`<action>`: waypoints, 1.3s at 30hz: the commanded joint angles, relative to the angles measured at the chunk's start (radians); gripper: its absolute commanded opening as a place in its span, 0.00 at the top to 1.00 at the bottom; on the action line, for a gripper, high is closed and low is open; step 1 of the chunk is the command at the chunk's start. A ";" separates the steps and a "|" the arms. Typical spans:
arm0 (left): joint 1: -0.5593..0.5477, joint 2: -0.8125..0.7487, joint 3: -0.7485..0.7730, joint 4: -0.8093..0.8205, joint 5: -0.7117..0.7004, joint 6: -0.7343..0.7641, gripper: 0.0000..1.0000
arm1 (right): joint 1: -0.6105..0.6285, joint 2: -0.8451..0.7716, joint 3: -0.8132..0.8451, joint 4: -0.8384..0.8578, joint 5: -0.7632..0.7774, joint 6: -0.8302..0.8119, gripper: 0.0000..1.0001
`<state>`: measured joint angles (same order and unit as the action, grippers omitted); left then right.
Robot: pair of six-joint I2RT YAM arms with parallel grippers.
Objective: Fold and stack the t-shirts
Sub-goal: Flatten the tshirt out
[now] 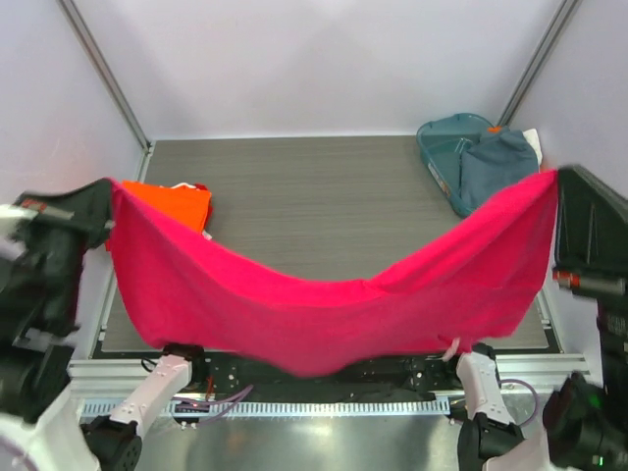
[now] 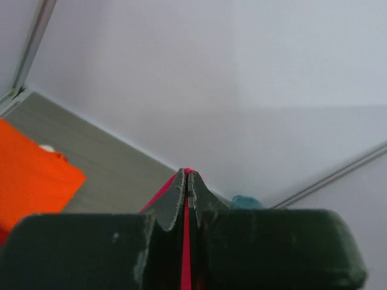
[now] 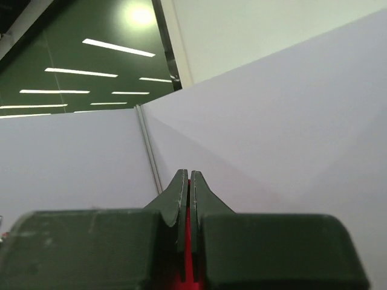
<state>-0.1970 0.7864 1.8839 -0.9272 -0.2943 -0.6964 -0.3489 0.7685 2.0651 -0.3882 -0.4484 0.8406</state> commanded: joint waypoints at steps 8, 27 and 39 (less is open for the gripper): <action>0.011 0.155 -0.445 0.104 -0.154 -0.077 1.00 | 0.002 0.325 -0.582 0.323 -0.185 0.348 0.99; 0.191 0.919 0.310 0.491 0.461 -0.237 1.00 | -0.032 1.189 0.582 0.495 -0.303 0.675 0.99; 0.192 0.573 -0.717 1.002 0.440 -0.207 1.00 | -0.021 0.613 -0.819 0.819 -0.355 0.454 0.99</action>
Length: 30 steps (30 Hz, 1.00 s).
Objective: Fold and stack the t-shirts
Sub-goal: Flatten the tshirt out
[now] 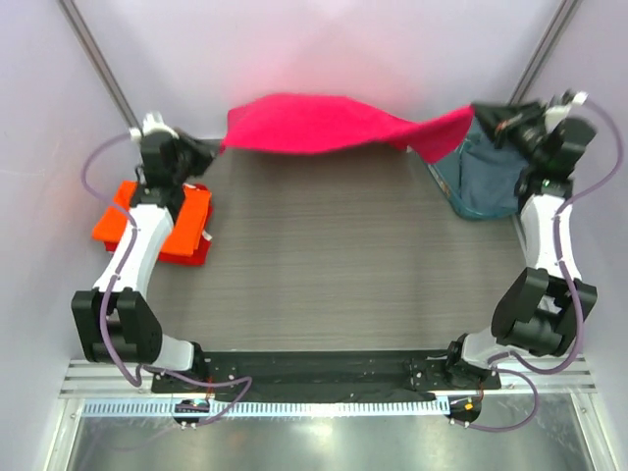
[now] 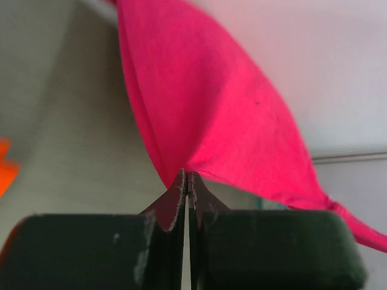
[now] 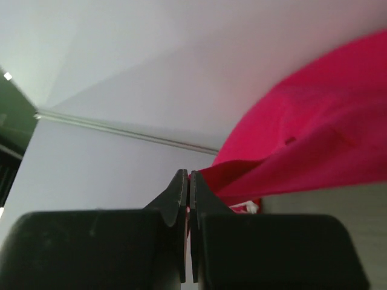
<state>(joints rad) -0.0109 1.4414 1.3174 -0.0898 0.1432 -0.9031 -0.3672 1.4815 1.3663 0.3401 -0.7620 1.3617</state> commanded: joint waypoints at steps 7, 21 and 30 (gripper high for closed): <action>0.006 -0.223 -0.630 0.278 -0.040 -0.043 1.00 | -0.006 -0.271 -0.562 -0.136 0.010 -0.331 0.99; 0.006 -0.619 -1.067 0.125 -0.063 -0.010 1.00 | -0.018 -0.797 -1.020 -0.502 0.151 -0.627 0.99; 0.006 -1.119 -1.072 -0.388 -0.220 -0.078 1.00 | -0.012 -1.102 -0.899 -0.849 0.213 -0.693 0.99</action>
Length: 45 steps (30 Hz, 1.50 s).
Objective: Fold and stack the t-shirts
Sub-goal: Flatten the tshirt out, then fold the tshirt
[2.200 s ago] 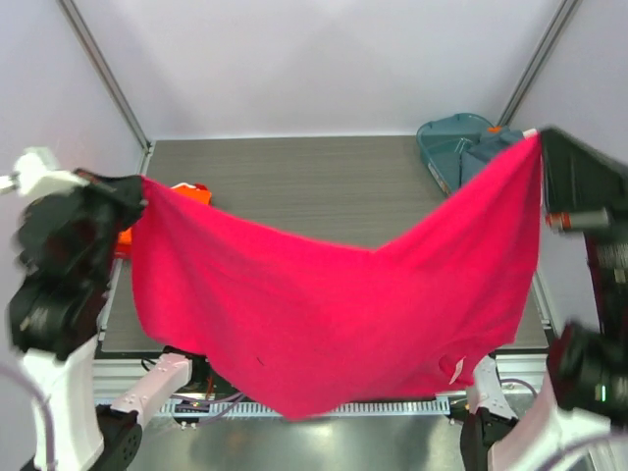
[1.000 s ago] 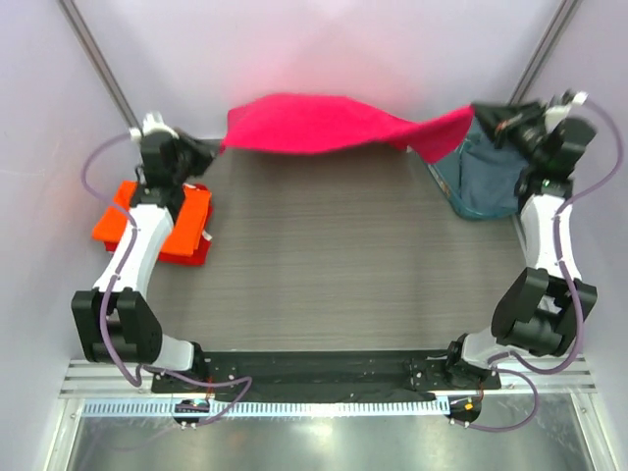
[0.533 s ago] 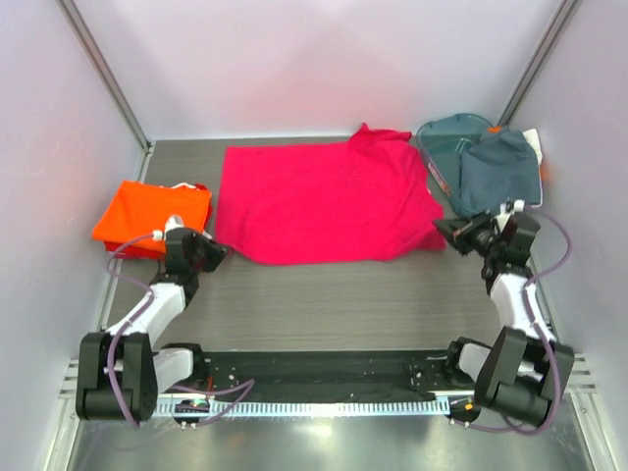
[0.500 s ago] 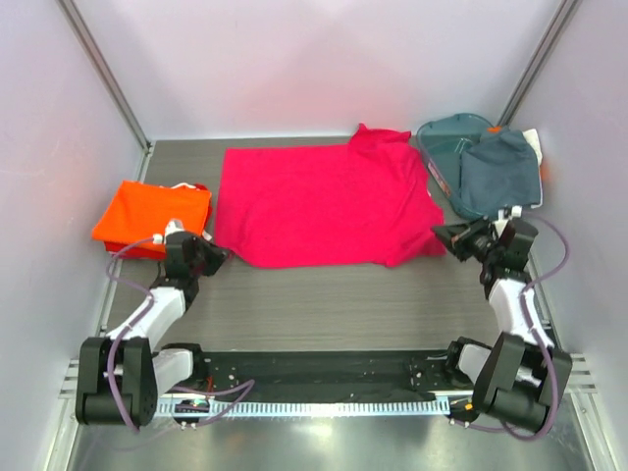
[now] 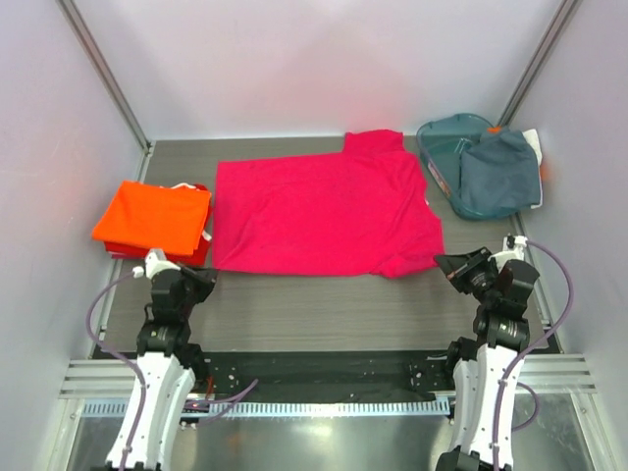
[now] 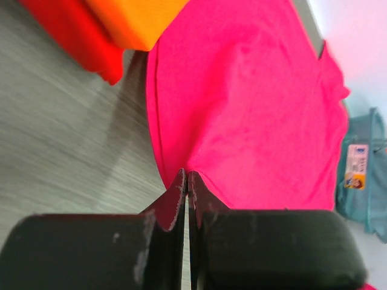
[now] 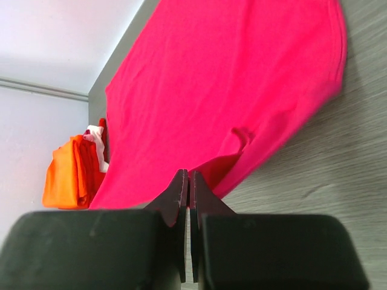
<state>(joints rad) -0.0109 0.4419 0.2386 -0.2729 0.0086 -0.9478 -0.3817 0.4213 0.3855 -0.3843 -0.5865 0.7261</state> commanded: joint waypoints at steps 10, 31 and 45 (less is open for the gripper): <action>0.006 -0.275 -0.045 -0.307 -0.044 -0.109 1.00 | 0.018 -0.072 0.173 -0.219 0.103 -0.085 0.99; 0.006 0.363 0.286 -0.127 -0.052 0.079 1.00 | 0.069 0.540 0.516 0.068 0.074 -0.034 0.99; 0.006 0.600 0.473 -0.121 -0.079 0.176 1.00 | 0.213 0.875 0.792 0.071 0.175 -0.042 0.99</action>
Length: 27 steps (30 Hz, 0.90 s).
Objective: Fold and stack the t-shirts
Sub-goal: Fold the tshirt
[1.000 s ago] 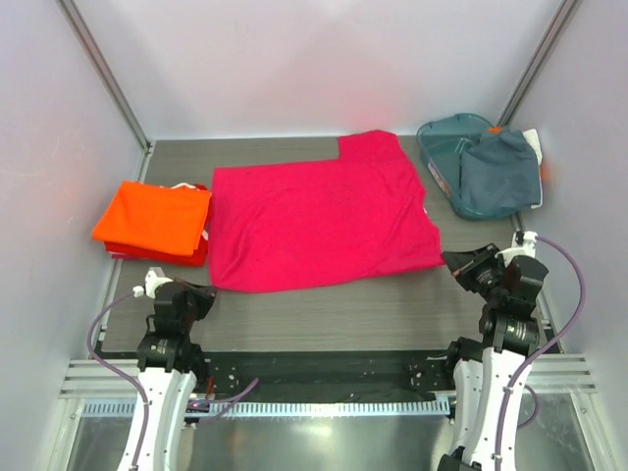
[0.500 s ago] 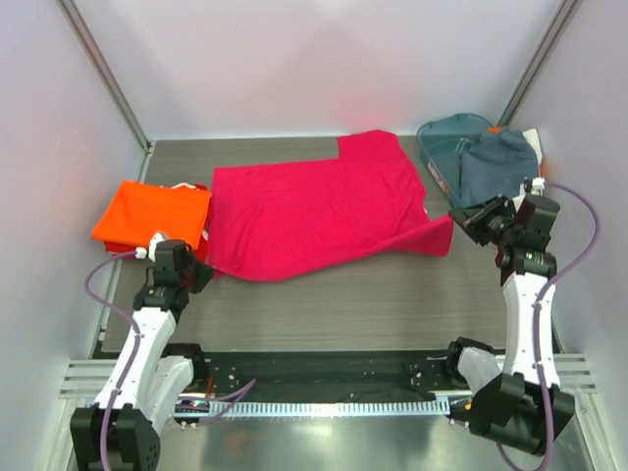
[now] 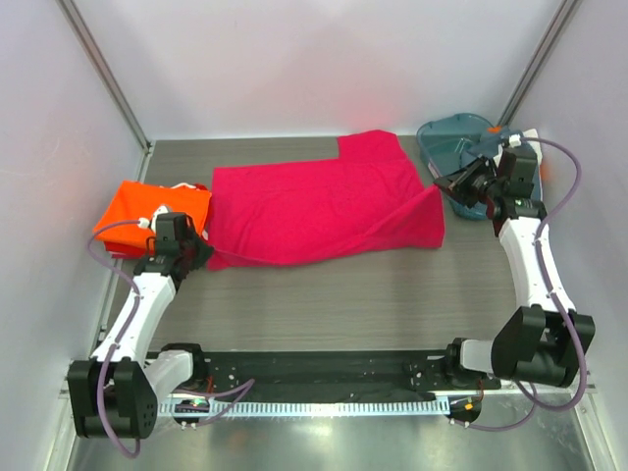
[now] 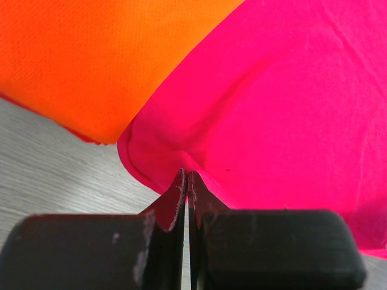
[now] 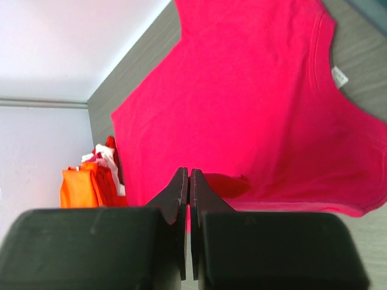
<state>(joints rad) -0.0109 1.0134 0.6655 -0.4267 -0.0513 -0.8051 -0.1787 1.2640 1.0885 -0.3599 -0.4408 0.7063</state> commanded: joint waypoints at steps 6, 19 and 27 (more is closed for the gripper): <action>0.006 0.079 0.071 0.058 -0.027 0.006 1.00 | 0.044 0.126 0.163 0.047 0.054 -0.034 0.99; 0.006 0.172 0.118 0.095 -0.062 0.004 1.00 | 0.056 0.314 0.298 0.039 0.060 -0.074 0.99; 0.006 0.232 0.160 0.124 -0.033 0.032 1.00 | 0.056 0.386 0.362 0.041 0.071 -0.079 0.99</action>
<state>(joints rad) -0.0109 1.2469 0.7746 -0.3645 -0.0845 -0.7990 -0.1253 1.6440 1.3857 -0.3523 -0.3859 0.6483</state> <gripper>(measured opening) 0.005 0.039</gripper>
